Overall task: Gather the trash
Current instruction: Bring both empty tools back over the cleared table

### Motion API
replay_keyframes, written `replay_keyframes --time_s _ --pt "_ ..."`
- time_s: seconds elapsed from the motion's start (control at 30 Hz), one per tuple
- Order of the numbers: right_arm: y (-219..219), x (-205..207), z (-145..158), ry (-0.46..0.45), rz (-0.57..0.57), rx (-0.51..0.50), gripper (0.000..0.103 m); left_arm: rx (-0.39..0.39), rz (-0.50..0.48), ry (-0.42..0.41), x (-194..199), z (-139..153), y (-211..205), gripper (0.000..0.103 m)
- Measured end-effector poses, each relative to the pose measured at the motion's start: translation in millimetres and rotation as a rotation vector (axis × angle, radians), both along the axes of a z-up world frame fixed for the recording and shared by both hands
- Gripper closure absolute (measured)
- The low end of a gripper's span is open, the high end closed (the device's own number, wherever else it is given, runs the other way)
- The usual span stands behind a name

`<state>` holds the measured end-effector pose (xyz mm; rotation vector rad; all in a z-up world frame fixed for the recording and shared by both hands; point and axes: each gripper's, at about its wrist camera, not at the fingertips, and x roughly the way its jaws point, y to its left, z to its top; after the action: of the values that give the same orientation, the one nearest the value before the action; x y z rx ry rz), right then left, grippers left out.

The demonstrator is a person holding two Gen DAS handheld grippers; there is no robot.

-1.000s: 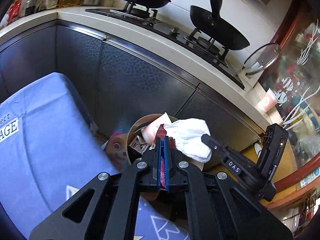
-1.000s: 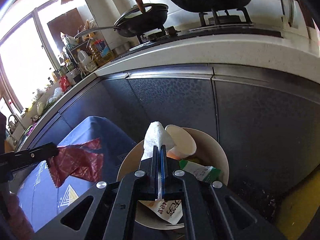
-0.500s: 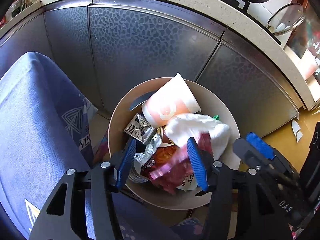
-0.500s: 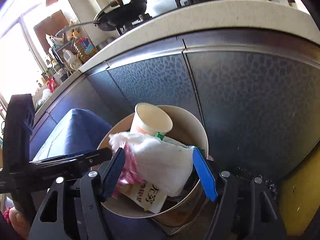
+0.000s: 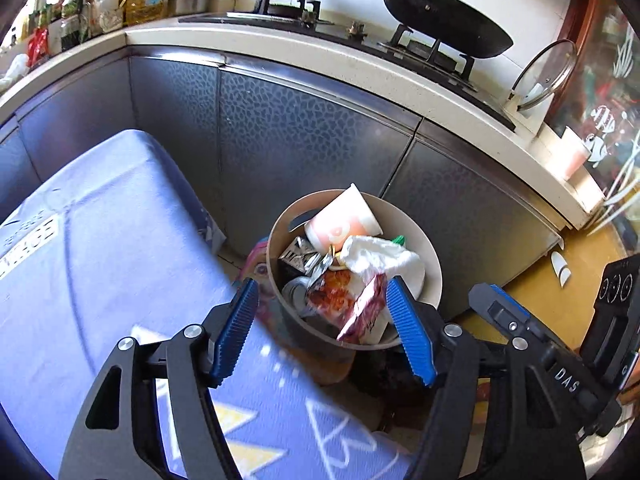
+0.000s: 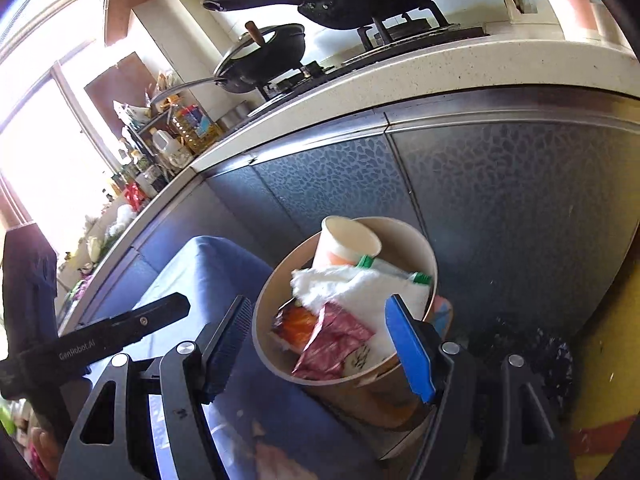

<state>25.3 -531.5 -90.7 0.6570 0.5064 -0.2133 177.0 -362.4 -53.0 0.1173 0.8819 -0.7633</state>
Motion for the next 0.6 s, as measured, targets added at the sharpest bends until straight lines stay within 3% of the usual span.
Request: replay_keyframes --time_s 0.33,0.6 --pt "52.6 -46.7 18.6 -0.049 0.003 0.087 0.033 0.012 0.042 -0.109 -58.6 15.7 78.7 0.035" --pt "88.7 -62.5 40.4 -0.053 0.027 0.087 0.033 -0.019 0.07 -0.176 -90.4 31.1 126.9 0.029"
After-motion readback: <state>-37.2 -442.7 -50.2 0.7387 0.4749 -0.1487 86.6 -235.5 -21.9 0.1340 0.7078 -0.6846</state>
